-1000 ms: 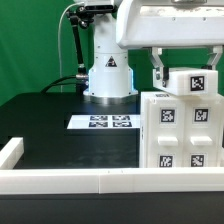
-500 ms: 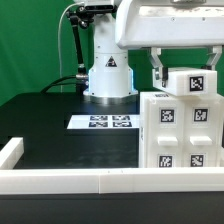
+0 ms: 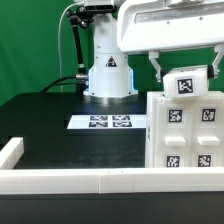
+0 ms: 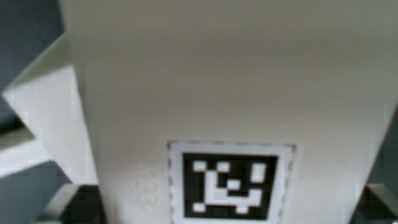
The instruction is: Assemble cabinet
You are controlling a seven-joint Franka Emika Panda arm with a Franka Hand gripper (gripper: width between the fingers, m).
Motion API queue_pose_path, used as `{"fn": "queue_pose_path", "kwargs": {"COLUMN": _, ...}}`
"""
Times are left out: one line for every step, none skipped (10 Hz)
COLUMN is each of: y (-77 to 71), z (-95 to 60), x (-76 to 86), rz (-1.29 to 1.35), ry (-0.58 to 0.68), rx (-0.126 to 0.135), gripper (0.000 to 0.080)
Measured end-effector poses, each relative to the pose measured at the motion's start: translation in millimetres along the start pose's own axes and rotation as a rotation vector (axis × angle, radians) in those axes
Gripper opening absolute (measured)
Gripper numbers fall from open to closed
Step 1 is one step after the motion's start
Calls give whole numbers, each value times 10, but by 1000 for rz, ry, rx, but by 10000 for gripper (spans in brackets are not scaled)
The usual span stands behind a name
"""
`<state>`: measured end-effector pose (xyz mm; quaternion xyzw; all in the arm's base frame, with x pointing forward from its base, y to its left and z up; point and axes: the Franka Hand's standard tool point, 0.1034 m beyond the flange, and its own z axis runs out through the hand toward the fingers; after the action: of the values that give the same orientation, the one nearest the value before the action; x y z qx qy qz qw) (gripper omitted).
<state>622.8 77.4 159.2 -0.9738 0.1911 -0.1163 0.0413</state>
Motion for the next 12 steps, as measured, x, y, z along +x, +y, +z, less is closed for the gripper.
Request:
{"fn": "queue_pose_path", "kwargs": {"y": 10, "z": 0, "x": 5, "rz": 72, "ry": -1, "rx": -1, "gripper": 565}}
{"fn": "queue_pose_path", "kwargs": {"y": 18, "z": -1, "x": 10, "rz": 180, "ry": 0, "rx": -2, "gripper": 565}}
{"fn": "queue_pose_path", "kwargs": {"y": 30, "z": 6, "x": 14, "rz": 266, "ry": 1, "rx": -4, "gripper": 566}}
{"fn": "queue_pose_path", "kwargs": {"y": 46, "z": 13, "x": 24, "rz": 347, "ry": 2, "rx": -3, "gripper": 566}}
{"fn": "queue_pose_path", "kwargs": {"y": 50, "z": 16, "x": 27, "rz": 409, "ry": 2, "rx": 0, "gripper": 566}}
{"fn": "queue_pose_path", "kwargs": {"y": 42, "z": 28, "x": 15, "rz": 545, "ry": 2, "rx": 2, "gripper": 566}}
{"fn": "queue_pose_path", "kwargs": {"y": 36, "z": 36, "x": 10, "rz": 649, "ry": 2, "rx": 1, "gripper": 566}}
{"fn": "queue_pose_path", "kwargs": {"y": 48, "z": 42, "x": 16, "rz": 704, "ry": 1, "rx": 1, "gripper": 566}}
{"fn": "queue_pose_path", "kwargs": {"y": 51, "z": 43, "x": 19, "rz": 786, "ry": -5, "rx": 0, "gripper": 566}}
{"fn": "queue_pose_path", "kwargs": {"y": 57, "z": 41, "x": 23, "rz": 831, "ry": -8, "rx": -6, "gripper": 566}}
{"fn": "queue_pose_path", "kwargs": {"y": 57, "z": 40, "x": 24, "rz": 860, "ry": -12, "rx": -1, "gripper": 566}}
{"fn": "queue_pose_path", "kwargs": {"y": 56, "z": 34, "x": 29, "rz": 908, "ry": -18, "rx": 7, "gripper": 566}}
